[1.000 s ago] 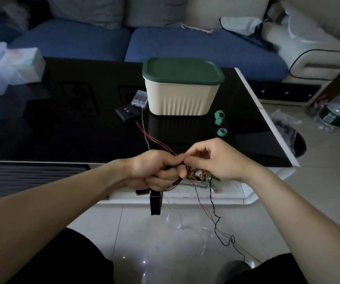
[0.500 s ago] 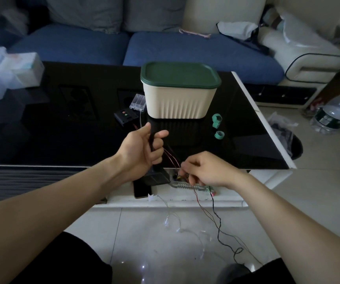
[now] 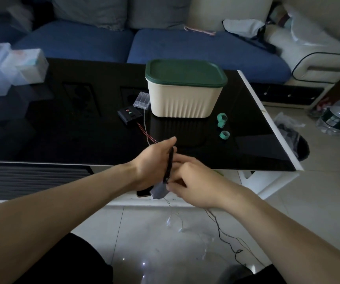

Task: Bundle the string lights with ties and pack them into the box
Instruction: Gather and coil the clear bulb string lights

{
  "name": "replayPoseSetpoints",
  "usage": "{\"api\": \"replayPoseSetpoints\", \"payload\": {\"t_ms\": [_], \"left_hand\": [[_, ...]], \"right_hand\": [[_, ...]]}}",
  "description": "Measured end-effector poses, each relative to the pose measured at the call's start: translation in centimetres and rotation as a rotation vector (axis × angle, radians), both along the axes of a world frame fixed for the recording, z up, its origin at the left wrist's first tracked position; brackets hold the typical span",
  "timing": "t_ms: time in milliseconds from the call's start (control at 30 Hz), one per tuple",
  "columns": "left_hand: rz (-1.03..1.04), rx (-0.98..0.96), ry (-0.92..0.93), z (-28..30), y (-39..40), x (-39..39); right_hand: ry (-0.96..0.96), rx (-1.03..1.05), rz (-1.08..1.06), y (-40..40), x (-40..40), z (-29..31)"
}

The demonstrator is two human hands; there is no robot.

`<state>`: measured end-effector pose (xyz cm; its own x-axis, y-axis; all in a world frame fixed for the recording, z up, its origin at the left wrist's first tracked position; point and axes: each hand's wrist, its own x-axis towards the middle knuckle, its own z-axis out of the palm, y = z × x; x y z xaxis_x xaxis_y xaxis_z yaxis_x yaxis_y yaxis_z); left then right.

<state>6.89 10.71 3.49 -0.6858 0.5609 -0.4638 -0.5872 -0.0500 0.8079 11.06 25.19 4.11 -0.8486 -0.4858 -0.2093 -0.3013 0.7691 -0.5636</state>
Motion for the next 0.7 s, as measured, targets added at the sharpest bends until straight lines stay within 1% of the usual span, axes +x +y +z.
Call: {"api": "replayPoseSetpoints", "payload": {"t_ms": [67, 133, 267, 367, 433, 500, 600, 700], "left_hand": [[-0.084, -0.011, 0.014, -0.1, 0.3, 0.3], [-0.161, -0.014, 0.018, -0.3, 0.4, 0.6], [-0.173, -0.037, 0.019, -0.6, 0.5, 0.7], [-0.180, -0.040, 0.017, -0.6, 0.3, 0.6], [-0.207, -0.059, 0.011, -0.4, 0.3, 0.8], [-0.277, -0.122, 0.015, -0.4, 0.5, 0.9], [-0.423, -0.233, 0.070, -1.0, 0.5, 0.7], [-0.526, -0.210, 0.113, -1.4, 0.2, 0.6]], "right_hand": [[0.058, 0.002, -0.037, 0.3, -0.2, 0.8], [0.053, -0.026, -0.069, 0.7, -0.5, 1.2], [-0.084, -0.079, -0.048, 1.2, -0.5, 1.1], [-0.085, -0.084, -0.017, 1.4, -0.3, 1.1], [-0.077, -0.069, 0.040, 1.4, -0.1, 1.2], [-0.122, -0.066, 0.079, 1.5, 0.1, 1.6], [-0.176, -0.047, 0.075, 2.1, -0.2, 2.3], [-0.170, -0.034, 0.014, 3.0, -0.8, 2.5]]}}
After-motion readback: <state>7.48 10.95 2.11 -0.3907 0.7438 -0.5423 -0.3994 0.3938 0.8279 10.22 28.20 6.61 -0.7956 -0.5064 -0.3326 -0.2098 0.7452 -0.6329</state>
